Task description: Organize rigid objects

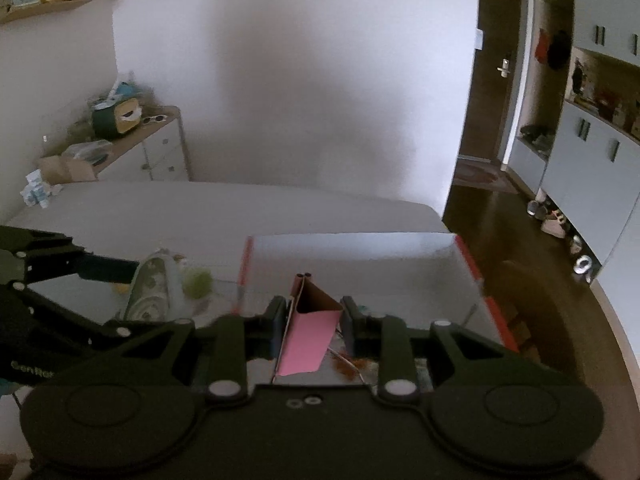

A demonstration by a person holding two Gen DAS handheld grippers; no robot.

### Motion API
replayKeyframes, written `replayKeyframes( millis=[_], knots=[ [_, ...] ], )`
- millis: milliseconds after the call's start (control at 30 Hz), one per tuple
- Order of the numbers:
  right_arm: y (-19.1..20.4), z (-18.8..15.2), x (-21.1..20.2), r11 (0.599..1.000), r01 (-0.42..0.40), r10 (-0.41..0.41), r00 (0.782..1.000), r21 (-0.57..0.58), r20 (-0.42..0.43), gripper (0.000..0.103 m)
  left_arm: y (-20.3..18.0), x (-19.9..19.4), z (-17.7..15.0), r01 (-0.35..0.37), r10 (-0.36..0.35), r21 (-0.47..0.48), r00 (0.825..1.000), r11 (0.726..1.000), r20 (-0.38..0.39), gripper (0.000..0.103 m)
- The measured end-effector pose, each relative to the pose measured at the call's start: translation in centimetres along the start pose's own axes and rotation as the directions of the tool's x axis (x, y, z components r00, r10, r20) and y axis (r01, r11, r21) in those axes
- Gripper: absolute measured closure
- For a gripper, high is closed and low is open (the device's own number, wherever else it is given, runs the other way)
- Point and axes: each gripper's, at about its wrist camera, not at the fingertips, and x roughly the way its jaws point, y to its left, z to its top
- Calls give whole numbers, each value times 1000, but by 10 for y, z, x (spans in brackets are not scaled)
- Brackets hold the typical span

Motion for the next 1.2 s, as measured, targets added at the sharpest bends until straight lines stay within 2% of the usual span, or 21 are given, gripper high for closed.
replayKeyframes(
  millis=[400,633,800,1000,1200],
  knots=[
    [-81,-2,17,995,21,-19,1000,93,-25,75,-44,58,17,-20,22,20,996,1000,-86,27],
    [-107,6,45,992,25,-20,999,123,-40,75,-55,98,31,-55,61,46,989,997,-135,27],
    [-118,9,74,991,17,-7,998,134,-70,75,-56,132,45,-67,70,25,981,997,-179,27],
    [-123,11,118,990,2,17,992,143,-128,75,-55,174,54,-83,82,4,965,997,-250,27],
    [-118,4,159,990,13,19,975,140,-223,75,-51,211,55,-115,109,4,935,993,-337,27]
  ],
)
